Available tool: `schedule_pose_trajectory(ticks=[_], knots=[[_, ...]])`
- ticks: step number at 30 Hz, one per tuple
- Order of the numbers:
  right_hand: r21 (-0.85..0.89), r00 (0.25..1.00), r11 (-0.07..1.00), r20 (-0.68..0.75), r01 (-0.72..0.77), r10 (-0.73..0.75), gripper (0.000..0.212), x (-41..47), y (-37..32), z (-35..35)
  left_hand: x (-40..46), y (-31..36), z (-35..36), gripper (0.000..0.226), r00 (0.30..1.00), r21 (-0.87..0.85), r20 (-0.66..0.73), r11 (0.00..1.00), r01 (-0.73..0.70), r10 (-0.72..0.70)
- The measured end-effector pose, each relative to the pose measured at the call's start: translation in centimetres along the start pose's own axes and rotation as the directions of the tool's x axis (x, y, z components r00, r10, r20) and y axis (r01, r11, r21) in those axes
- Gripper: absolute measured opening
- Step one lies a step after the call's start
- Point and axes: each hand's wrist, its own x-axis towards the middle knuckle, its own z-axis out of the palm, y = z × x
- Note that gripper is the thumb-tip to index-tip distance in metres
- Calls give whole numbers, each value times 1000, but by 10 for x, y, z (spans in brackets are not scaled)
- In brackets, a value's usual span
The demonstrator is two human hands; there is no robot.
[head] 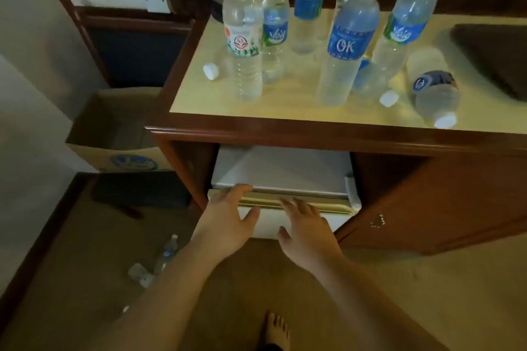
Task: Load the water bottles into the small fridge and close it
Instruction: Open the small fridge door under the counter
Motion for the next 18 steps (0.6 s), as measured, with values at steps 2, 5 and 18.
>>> schedule_pose_trajectory(ticks=[2, 5, 18], knots=[[8, 999, 1000, 39, -22, 22, 67, 28, 9, 18, 33, -8, 18, 50, 998, 61, 56, 998, -11, 8], [-62, 995, 998, 96, -21, 27, 65, 67, 19, 47, 83, -29, 37, 54, 988, 148, 145, 989, 23, -45], [-215, 998, 976, -59, 14, -27, 43, 145, 34, 103, 196, -112, 61, 64, 969, 433, 245, 894, -118, 9]])
